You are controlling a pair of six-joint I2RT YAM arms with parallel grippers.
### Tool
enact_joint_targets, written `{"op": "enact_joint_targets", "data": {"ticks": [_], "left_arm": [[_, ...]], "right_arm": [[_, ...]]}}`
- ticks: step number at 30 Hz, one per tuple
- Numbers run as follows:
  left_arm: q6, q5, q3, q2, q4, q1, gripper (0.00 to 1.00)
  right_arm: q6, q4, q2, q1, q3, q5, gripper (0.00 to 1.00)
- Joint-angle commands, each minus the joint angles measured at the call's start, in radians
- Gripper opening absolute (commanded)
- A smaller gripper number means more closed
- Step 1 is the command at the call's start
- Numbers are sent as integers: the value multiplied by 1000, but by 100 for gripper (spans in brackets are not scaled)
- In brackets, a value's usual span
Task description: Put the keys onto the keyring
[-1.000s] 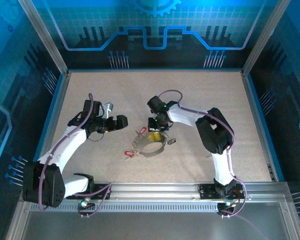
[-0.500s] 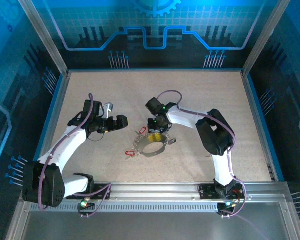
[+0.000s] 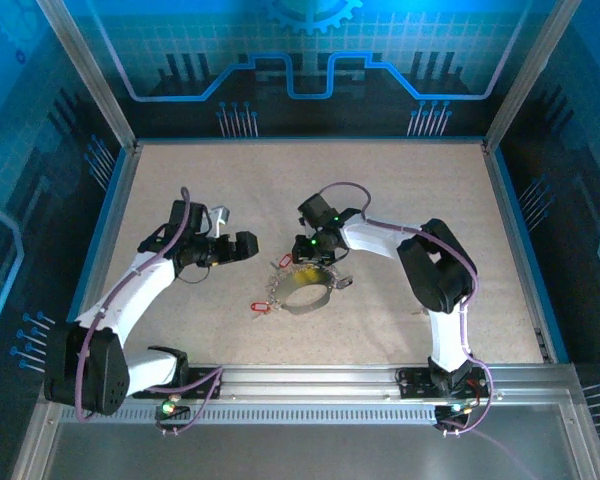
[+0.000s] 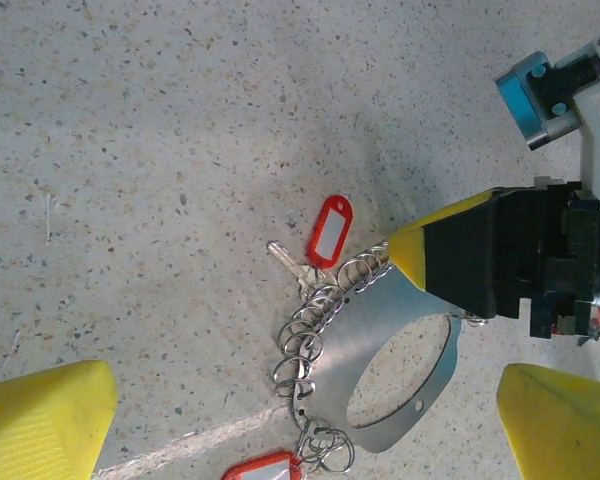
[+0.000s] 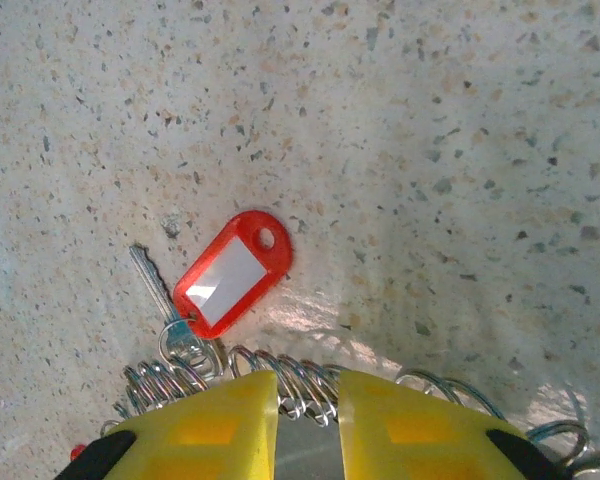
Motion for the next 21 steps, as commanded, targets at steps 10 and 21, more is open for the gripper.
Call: {"op": "enact_joint_targets", "data": {"ticks": [10,21], "left_arm": [[29,-34,-7,-20,6,-19,99],[38,-32,-7,-18,1,-32,99]], "right_arm": [[-144,-71,-60,11,13,61,14],[-175,-137,9,5,61,82,22]]}}
